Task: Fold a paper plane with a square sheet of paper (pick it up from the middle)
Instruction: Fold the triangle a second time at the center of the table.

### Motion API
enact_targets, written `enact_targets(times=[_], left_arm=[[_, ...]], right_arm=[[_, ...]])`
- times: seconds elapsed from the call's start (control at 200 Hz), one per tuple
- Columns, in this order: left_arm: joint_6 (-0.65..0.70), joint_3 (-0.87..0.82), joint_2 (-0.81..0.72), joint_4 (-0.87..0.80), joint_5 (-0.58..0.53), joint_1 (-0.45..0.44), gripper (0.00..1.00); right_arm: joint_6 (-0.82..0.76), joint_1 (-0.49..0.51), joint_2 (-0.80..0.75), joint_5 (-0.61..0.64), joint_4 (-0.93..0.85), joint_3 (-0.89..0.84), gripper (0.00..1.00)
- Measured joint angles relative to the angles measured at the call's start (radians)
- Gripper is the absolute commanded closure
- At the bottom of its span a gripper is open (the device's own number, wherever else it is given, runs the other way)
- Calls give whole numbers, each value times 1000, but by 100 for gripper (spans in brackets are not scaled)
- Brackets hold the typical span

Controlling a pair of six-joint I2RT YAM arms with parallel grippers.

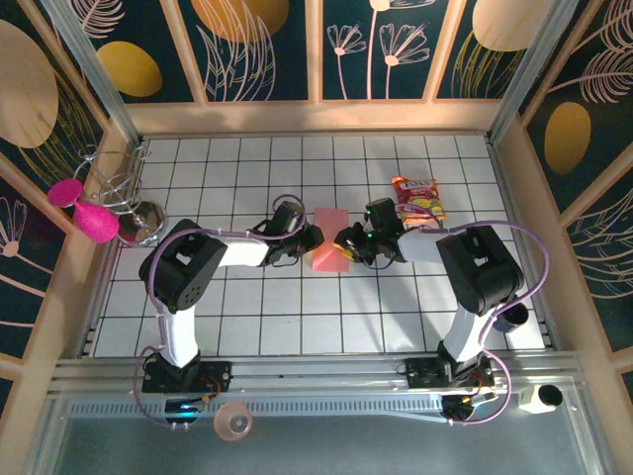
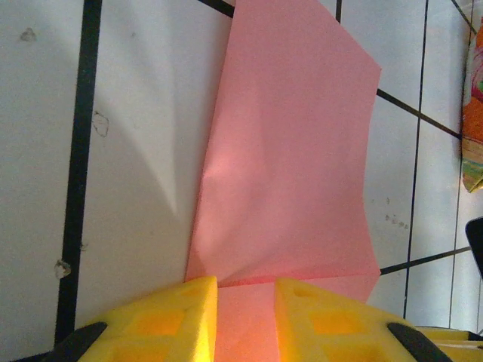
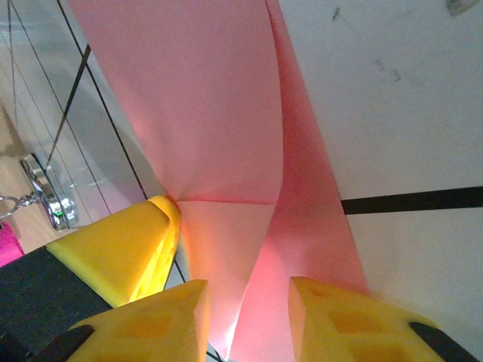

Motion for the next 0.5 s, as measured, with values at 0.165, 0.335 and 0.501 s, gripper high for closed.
enact_targets(times=[0.165, 0.335, 0.501], left_arm=[[-1, -5, -1, 9, 0, 0, 74], [-4, -6, -2, 11, 0, 0, 74], [-8, -7, -2, 13, 0, 1, 74]], right_arm=[[12, 0, 13, -4, 33, 1, 73], [21, 1, 35, -15, 70, 1, 74], [43, 9, 39, -38, 132, -6, 75]])
